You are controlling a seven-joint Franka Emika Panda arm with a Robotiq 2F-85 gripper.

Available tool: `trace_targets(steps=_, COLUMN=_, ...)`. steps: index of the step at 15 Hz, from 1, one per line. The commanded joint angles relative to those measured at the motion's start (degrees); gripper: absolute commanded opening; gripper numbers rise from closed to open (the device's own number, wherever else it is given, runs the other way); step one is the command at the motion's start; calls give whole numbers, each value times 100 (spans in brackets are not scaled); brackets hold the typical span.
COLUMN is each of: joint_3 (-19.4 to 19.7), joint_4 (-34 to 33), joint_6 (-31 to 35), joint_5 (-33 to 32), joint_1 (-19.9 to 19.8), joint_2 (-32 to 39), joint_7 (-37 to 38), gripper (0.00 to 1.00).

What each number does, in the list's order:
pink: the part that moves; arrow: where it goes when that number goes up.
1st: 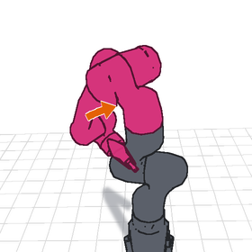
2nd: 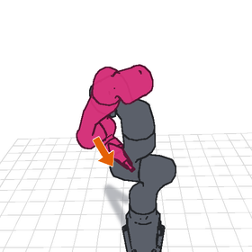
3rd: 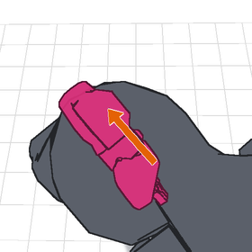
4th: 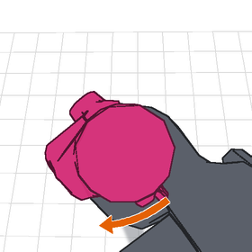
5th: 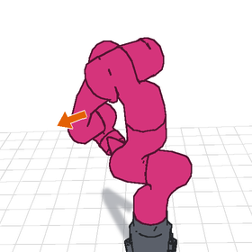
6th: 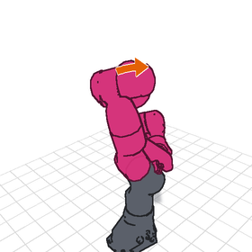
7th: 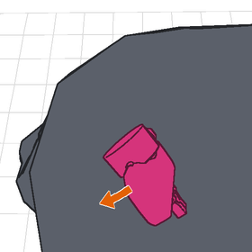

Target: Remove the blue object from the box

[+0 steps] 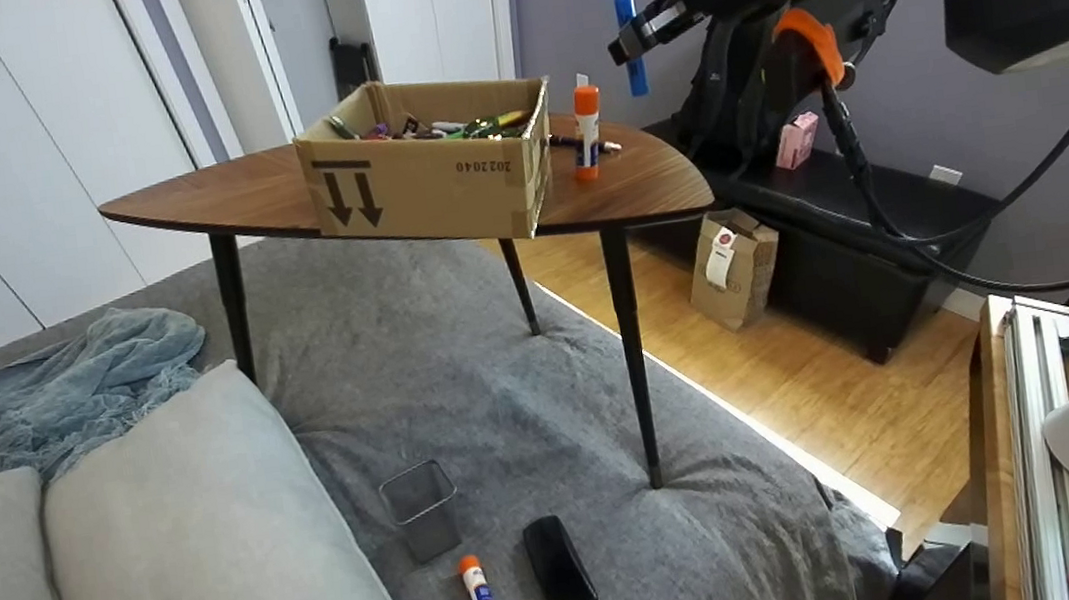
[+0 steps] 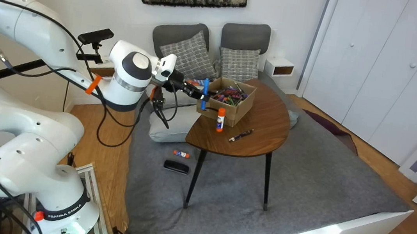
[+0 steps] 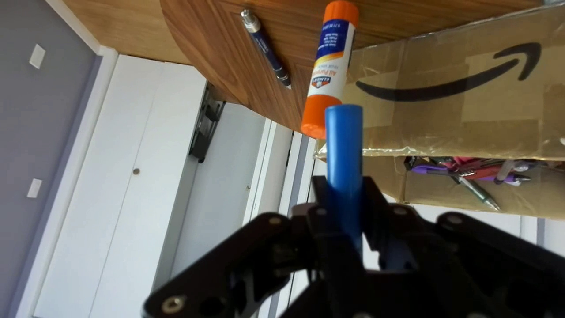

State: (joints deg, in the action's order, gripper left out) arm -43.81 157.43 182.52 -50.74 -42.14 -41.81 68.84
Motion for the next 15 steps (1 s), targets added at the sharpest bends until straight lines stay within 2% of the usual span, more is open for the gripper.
trace_targets(steps=1, joint_3=14, joint_4=0, joint_6=-15, joint_5=0, joint_1=50, joint_2=17, joint_7=0, gripper=20)
trace_targets(steps=6, joint_3=32, joint_4=0, joint_6=-47, joint_5=3, joint_1=149, joint_2=22, joint_7=0, gripper=20)
trace_targets(steps=7, joint_3=-69, joint_4=-14, joint_6=99, joint_5=9, joint_1=11, joint_2=-2, joint_7=88, gripper=5)
trace_targets(steps=11, joint_3=-611, joint_4=-6, joint_6=903, joint_5=126, joint_1=-678, joint_2=-237, joint_7=620, gripper=5)
trace_targets(steps=15, joint_3=-1433, joint_4=-22, joint_6=1658, joint_5=379, joint_1=-1647, joint_2=-610, joint_7=993, gripper=5)
